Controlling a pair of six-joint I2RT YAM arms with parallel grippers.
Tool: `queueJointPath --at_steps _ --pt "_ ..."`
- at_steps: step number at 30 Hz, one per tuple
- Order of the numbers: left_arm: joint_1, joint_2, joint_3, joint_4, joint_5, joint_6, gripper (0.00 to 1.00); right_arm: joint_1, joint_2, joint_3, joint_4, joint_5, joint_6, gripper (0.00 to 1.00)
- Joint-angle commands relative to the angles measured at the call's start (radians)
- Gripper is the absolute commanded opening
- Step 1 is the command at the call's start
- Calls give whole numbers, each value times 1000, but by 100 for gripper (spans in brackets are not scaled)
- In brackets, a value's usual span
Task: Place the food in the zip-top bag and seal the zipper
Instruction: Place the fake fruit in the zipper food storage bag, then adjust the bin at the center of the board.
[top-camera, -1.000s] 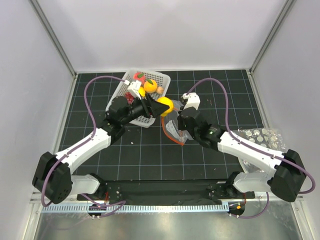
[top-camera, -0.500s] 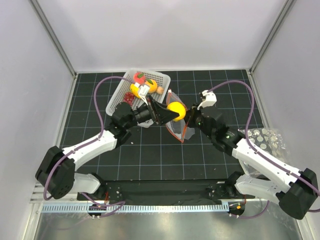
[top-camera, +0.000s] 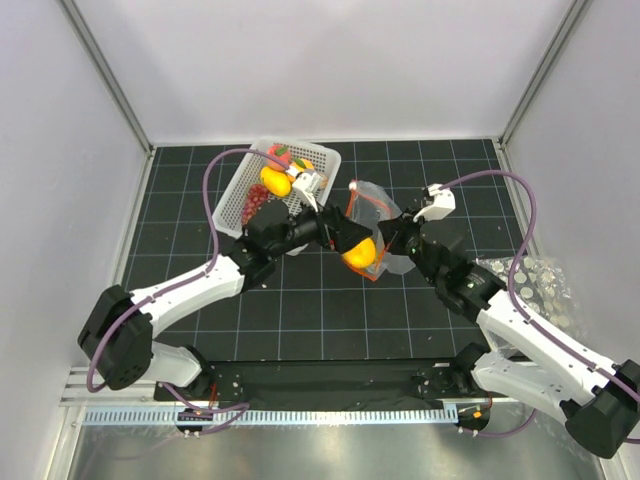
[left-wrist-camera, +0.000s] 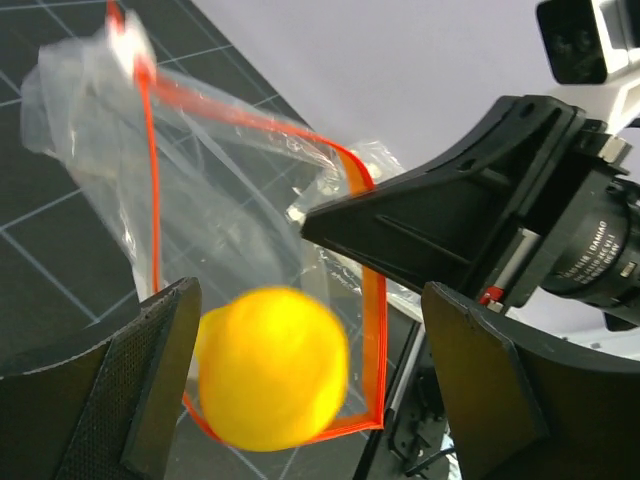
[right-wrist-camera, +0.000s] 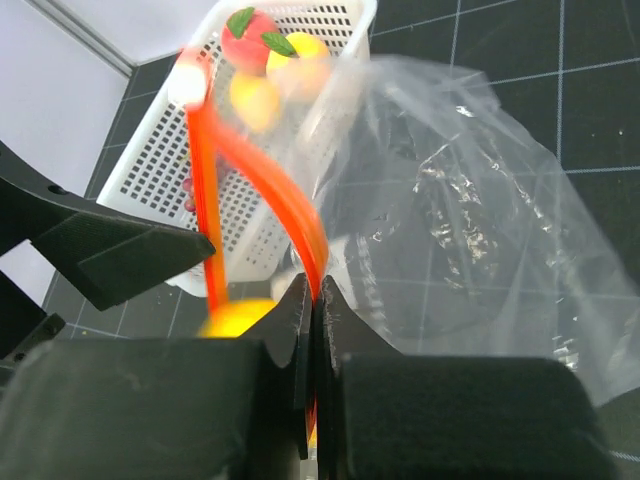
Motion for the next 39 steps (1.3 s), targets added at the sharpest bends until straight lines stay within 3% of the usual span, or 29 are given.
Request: queueJointPath --at_steps 1,10,17,24,27,32,39 --pt "1 -12 54 -71 -45 50 96 -4 6 10 15 43 19 1" --pt "0 -67 96 -215 -100 112 97 -4 26 18 2 53 11 1" --pt "1 -95 131 -382 -408 133 97 -4 27 21 -13 85 15 1" --pt "9 -175 113 -436 -562 179 100 -3 26 16 -14 121 11 1" --pt "30 -185 111 -503 -689 157 100 -4 39 18 -14 116 8 1" --pt "236 -65 156 -620 -631 39 100 -4 53 18 -7 104 2 1" --pt "288 224 344 -798 -688 105 99 -4 73 19 -4 93 -3 1"
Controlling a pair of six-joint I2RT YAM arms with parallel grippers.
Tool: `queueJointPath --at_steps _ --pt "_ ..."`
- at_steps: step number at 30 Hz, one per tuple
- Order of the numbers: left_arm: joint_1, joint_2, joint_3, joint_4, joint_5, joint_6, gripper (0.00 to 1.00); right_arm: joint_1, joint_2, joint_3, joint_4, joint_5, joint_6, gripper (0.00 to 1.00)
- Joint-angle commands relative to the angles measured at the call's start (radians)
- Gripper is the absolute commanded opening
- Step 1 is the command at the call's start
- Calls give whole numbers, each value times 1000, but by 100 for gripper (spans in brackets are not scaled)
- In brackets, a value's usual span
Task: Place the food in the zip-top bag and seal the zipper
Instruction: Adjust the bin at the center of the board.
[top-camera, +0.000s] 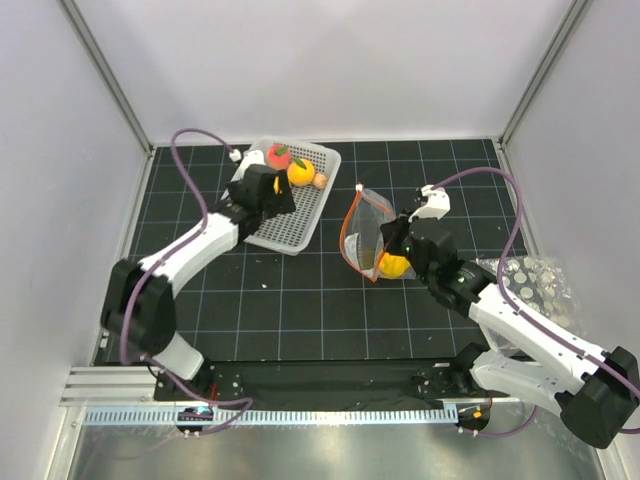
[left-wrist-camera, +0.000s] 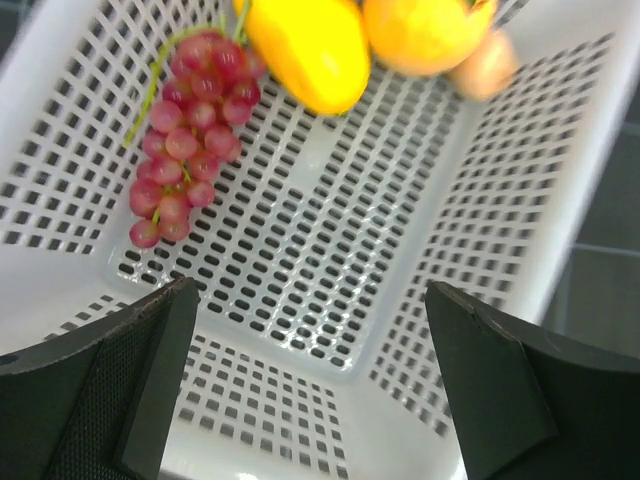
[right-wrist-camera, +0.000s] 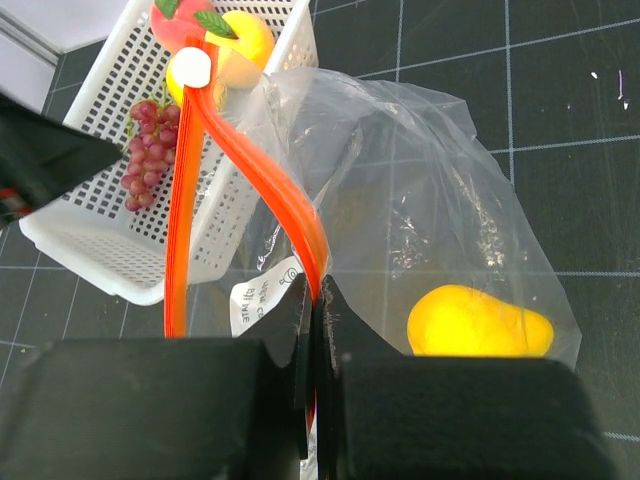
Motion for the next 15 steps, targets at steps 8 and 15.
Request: queueJointPath --at_steps 8,15 --pt "-38 321 343 -372 195 66 81 -4 15 26 28 -1 -6 1" --pt "-217 378 447 -409 304 46 80 -4 9 24 26 3 -5 1"
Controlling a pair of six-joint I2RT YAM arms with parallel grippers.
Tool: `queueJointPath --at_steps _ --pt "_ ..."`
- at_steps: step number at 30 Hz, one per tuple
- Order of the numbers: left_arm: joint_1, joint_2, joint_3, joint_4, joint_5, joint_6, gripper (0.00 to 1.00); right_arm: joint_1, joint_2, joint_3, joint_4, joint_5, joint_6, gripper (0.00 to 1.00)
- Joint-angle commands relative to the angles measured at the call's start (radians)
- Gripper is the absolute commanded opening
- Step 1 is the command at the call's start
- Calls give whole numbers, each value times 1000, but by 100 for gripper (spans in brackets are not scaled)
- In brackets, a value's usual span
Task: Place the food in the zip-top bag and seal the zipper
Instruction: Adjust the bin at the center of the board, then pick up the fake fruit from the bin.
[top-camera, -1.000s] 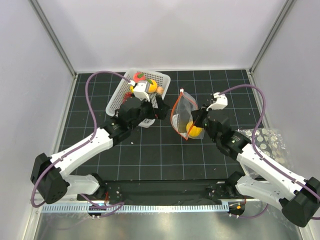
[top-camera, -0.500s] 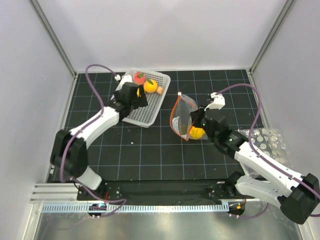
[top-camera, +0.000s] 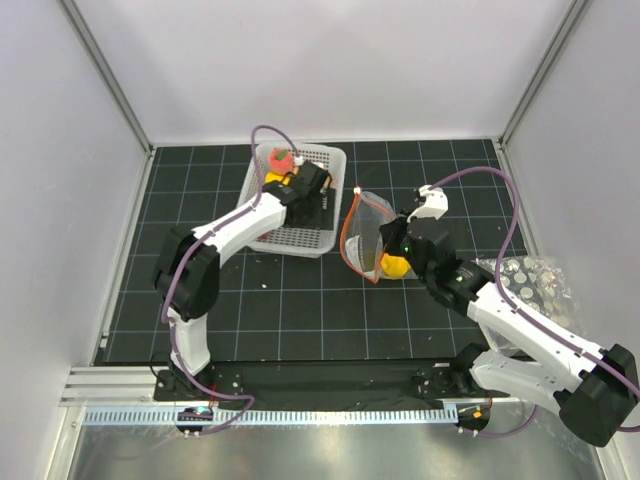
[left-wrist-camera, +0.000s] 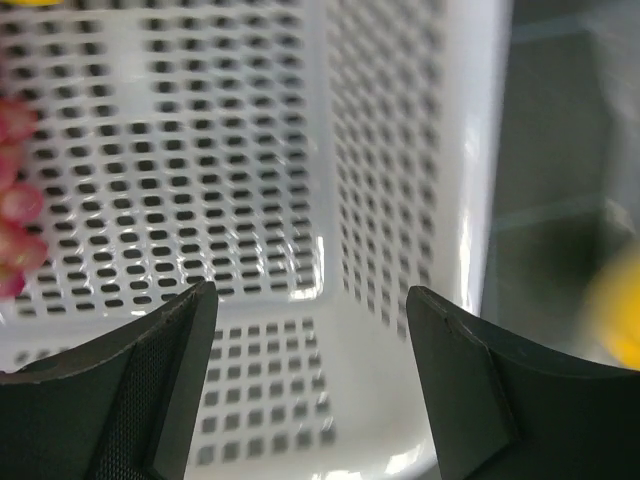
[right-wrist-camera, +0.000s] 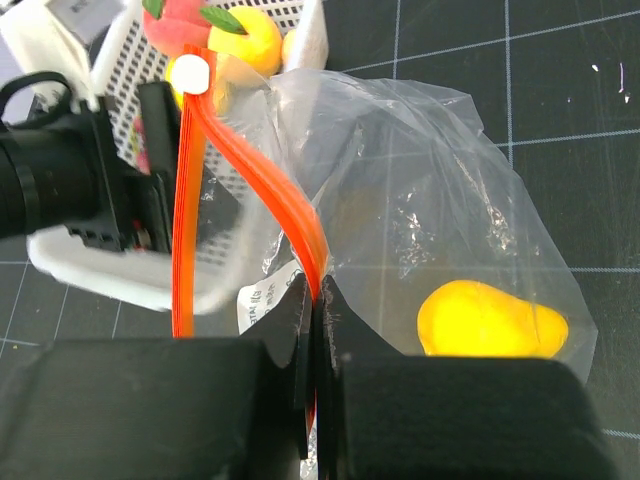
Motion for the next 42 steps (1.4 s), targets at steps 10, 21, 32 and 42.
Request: queueJointPath --at_steps 10,21,32,42 --pt "-87 -144 -51 52 -59 16 89 -4 6 23 33 14 0 1" --pt "35 -11 15 -52 -204 37 93 -5 6 23 33 11 -1 1" --pt "170 -57 -103 40 -104 -24 95 -4 -5 21 32 0 2 1" --pt "178 36 -81 34 -71 -36 94 -4 0 21 35 -3 2 1"
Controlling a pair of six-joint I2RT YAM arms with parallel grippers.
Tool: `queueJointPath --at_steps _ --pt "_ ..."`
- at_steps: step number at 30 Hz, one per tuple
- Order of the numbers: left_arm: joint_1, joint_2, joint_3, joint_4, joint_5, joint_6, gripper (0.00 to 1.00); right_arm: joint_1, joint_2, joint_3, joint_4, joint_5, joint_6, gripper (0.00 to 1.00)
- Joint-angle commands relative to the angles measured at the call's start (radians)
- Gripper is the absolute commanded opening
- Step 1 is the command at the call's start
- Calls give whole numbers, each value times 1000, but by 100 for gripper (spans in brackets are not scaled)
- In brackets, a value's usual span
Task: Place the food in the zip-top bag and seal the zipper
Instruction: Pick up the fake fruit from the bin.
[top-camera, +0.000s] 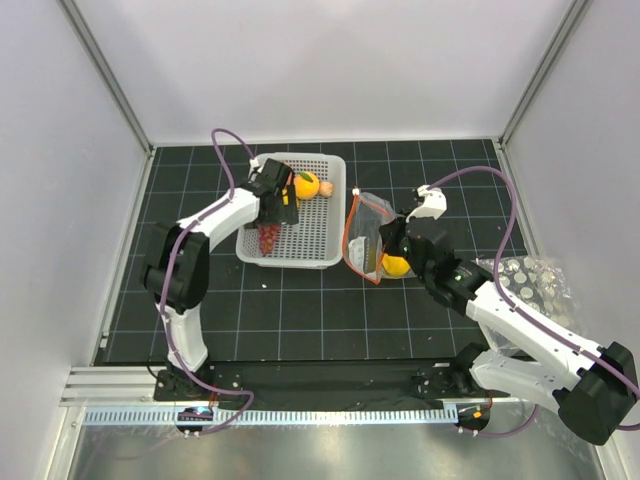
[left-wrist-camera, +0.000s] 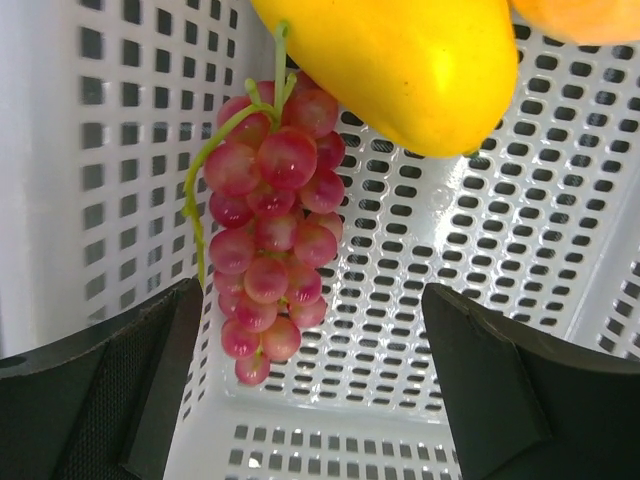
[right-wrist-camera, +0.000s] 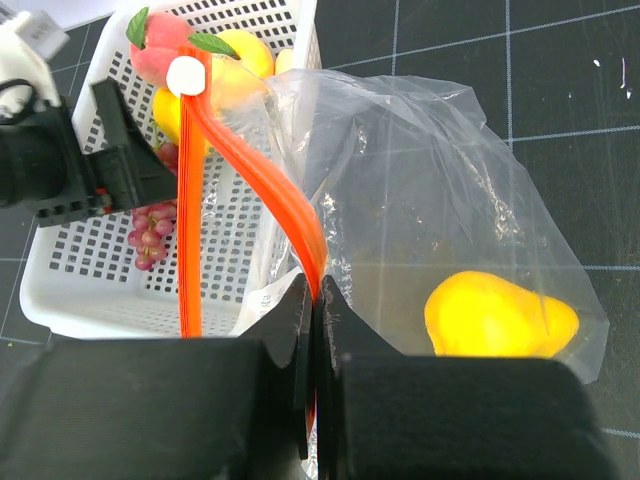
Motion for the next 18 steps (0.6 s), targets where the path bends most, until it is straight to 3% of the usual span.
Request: queueJointPath --at_steps 1,6,11,14,15,18 --pt "-1 68 35 10 24 -19 94 -2 -11 21 35 1 3 1" --pt "5 131 68 -10 19 -30 91 -2 -13 21 35 -1 1 1" --pt "5 122 21 45 65 -58 81 -2 -13 19 35 1 4 1" --pt "4 118 2 99 167 -73 63 -2 -13 18 38 1 4 1" --pt "4 110 2 104 196 -78 52 -2 -9 18 37 -1 4 1" --pt "-3 72 -10 120 210 -69 39 -3 -6 18 37 -1 4 1"
